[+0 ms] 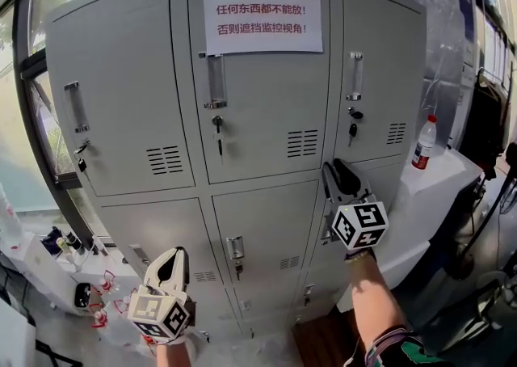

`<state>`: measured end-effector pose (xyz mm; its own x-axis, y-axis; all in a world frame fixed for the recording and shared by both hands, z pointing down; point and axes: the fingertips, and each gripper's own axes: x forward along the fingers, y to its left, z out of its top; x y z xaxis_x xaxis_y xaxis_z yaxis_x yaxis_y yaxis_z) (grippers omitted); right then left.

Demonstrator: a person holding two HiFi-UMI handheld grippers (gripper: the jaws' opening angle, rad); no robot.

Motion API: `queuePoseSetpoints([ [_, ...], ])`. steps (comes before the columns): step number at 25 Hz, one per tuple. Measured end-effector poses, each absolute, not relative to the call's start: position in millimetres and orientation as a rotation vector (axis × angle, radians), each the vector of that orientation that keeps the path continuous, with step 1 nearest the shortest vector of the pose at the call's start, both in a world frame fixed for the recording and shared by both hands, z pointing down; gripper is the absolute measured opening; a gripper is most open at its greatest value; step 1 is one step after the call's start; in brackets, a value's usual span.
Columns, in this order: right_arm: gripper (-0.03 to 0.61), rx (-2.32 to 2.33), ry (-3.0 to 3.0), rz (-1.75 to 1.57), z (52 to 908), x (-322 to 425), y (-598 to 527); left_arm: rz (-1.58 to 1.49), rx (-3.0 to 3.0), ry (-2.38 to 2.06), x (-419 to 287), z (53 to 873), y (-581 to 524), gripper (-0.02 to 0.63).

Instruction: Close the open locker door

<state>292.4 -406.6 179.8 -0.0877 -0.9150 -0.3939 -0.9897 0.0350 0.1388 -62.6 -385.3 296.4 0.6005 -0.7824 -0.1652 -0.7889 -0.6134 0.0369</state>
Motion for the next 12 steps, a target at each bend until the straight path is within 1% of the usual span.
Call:
queuePoseSetpoints([
  [7,0.087,-2.013,2.094,0.547,192,240,-376,0.252,-2.768,1.397,-126,309,-377,0.021],
  [12,0.087,-2.064,2.087,0.49,221,199,-347,0.228,-2.775,1.382,-170,322,-370,0.021],
])
